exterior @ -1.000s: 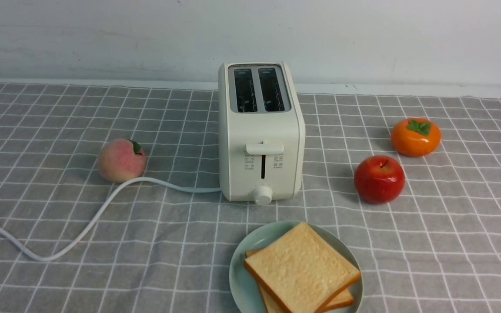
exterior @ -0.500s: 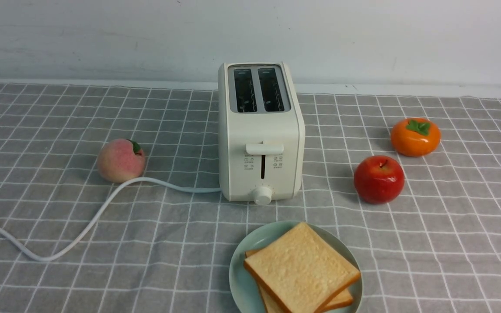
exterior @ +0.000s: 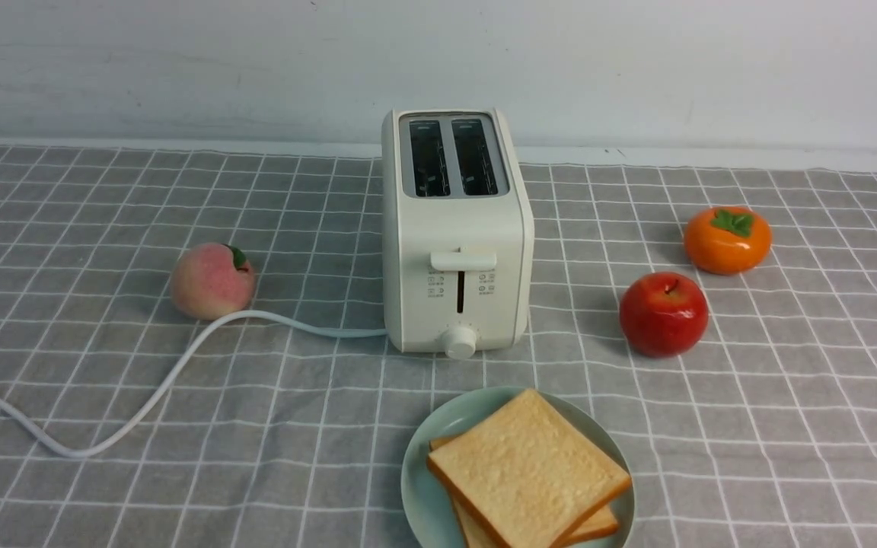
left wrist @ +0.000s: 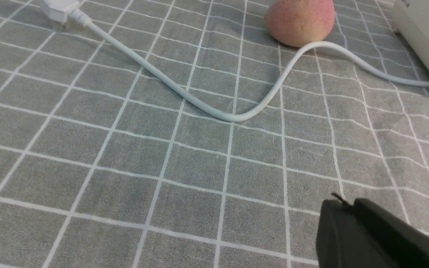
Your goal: Take toasted bread from bread machine on grey coffee table place on plate.
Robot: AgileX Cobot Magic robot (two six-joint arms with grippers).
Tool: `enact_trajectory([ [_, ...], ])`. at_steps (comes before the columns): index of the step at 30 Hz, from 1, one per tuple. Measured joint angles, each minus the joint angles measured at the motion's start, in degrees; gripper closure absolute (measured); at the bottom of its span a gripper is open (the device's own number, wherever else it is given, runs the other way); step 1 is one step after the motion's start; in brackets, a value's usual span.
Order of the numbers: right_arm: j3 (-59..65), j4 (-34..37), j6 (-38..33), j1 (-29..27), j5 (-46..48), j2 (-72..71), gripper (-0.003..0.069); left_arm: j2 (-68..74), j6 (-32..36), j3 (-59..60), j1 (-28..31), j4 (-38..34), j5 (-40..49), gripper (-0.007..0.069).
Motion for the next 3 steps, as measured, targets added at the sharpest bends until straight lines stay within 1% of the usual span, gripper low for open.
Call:
enact_trajectory([
  [3, 0.00, 0.00, 0.00, 0.00, 0.00, 0.00, 0.0513, 0.00, 0.00, 0.00, 0.00, 0.00, 0.00, 0.0587],
])
